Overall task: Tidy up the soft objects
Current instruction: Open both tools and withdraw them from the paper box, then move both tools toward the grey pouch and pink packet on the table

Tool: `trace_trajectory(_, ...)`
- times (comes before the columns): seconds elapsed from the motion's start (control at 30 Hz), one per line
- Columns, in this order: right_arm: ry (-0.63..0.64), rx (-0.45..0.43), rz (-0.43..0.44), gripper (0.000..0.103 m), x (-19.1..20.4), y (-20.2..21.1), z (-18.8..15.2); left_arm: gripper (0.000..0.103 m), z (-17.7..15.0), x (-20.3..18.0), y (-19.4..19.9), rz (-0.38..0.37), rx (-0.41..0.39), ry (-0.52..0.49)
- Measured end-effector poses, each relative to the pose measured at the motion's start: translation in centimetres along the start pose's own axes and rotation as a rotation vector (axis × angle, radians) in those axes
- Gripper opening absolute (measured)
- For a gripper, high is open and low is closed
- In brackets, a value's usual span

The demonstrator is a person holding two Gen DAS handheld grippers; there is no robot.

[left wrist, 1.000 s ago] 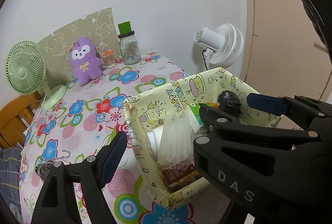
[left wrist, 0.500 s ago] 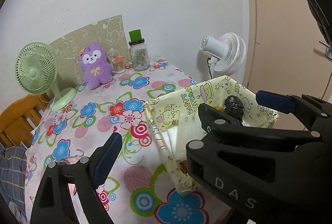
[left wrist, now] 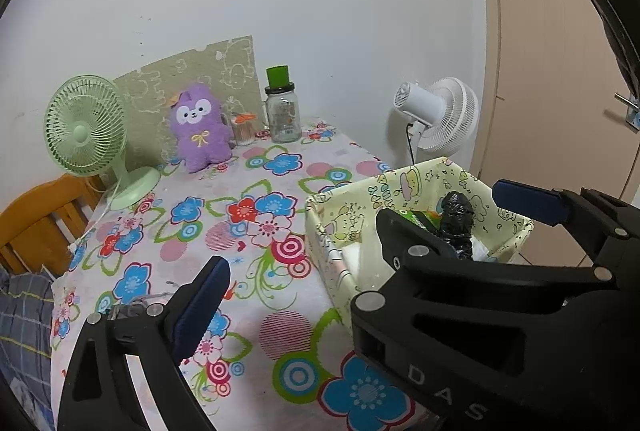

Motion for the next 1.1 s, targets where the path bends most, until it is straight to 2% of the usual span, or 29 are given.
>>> trace_trajectory(0.33,0.026,-0.022,-0.004,0.087,1.5,1.4,0.0,0.099,-0.3,1.2,1.7,0.009,-0.027,0.011)
trace_trajectory(1.1,0.062,-0.042,0.053,0.088,7.4,3.0,-0.2,0.100,-1.8,6.2,4.3,0.060,-0.042,0.054)
Point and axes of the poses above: each gripper's, at about its wrist camera, not at the fingertips, and y roughly against the way its jaws point, x to its left, z to its top, the point moved 3 cm from there along -y, roughly the way its jaws point, and after that the axes turned 15 degrees about -z, right-handed, at the moved point
